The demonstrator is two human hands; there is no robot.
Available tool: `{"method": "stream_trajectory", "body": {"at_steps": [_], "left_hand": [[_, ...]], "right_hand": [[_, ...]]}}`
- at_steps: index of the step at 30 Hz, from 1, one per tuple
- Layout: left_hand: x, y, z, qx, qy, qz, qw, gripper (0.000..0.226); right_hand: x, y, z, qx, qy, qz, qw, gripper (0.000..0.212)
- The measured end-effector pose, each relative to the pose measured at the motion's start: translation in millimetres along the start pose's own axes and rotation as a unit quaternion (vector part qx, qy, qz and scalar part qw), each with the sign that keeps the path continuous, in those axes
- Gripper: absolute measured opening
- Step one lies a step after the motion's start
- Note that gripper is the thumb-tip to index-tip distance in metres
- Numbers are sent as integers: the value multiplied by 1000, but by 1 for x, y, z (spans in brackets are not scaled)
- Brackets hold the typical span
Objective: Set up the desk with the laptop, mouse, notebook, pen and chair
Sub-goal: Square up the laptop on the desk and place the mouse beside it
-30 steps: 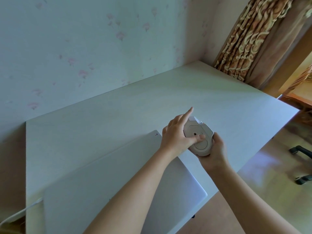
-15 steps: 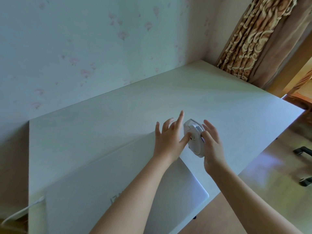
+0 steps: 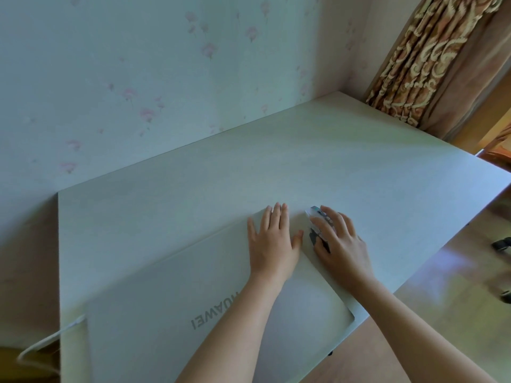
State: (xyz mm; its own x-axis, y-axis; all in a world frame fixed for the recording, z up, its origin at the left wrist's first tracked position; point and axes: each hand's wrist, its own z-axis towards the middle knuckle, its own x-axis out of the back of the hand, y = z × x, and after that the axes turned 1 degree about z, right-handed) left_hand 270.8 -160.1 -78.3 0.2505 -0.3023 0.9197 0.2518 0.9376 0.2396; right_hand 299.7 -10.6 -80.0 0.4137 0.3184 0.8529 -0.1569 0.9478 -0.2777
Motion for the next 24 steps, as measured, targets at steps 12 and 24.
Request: {"method": "stream_trajectory", "body": {"at_steps": [12,24], "left_hand": [[14,2,-9,27,-58,46,997,46],[117,97,-65,-123,-2,-18,992,33]], "right_hand": [[31,-4,-3,25,-89,-35,995,54],[185,5,-69,40,-38,-18,998,51]]}}
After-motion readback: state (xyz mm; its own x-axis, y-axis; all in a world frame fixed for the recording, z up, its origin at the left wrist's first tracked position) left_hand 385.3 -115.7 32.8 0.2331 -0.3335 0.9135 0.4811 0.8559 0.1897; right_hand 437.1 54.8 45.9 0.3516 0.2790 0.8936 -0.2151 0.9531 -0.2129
